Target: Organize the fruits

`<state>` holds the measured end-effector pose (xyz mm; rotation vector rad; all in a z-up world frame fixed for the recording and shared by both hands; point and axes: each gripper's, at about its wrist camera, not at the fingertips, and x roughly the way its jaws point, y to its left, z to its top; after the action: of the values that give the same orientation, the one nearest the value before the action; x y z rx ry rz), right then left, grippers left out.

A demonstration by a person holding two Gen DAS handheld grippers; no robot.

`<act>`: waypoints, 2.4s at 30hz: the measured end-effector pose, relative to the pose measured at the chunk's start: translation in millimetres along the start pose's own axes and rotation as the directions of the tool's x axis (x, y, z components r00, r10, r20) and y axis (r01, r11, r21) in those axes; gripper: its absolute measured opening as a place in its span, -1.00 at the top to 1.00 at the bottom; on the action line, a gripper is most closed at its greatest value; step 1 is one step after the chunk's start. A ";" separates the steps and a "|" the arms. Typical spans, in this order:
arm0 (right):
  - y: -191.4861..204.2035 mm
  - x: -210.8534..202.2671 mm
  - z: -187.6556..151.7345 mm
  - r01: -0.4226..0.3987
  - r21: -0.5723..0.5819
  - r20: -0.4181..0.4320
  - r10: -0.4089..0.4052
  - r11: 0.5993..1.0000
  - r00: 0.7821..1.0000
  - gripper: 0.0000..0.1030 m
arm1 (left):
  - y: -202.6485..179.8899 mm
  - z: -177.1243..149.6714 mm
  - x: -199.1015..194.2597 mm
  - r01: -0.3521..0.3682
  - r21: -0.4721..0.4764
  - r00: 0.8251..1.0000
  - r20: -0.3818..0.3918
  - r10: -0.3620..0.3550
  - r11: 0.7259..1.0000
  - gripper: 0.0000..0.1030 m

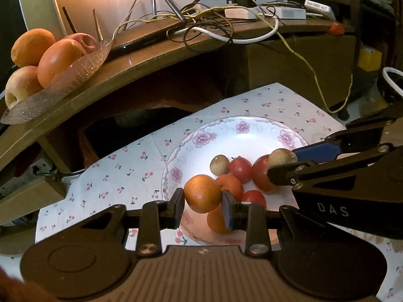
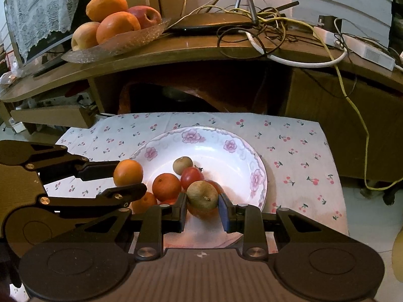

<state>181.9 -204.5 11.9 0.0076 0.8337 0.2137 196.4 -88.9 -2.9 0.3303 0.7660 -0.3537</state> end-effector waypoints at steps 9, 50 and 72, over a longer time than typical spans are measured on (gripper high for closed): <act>-7.5 6.2 7.6 0.017 0.009 0.025 -0.017 1.000 1.000 0.41 | 3.8 7.9 12.3 0.034 -0.034 0.999 0.013 -0.033 0.999 0.29; -22.4 -1.2 11.8 0.041 0.049 0.051 -0.043 0.998 0.998 0.32 | 13.7 2.9 9.6 0.017 -0.096 1.000 0.008 -0.016 0.995 -0.03; -0.7 -67.0 -34.5 0.040 0.086 0.039 -0.043 0.995 0.998 0.23 | 1.1 -34.5 -57.2 -0.071 -0.210 0.997 -0.006 0.071 0.975 -0.84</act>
<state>112.9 -220.6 37.8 0.0746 0.8012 0.1380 137.7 -62.9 15.1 0.1577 0.7803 -0.2028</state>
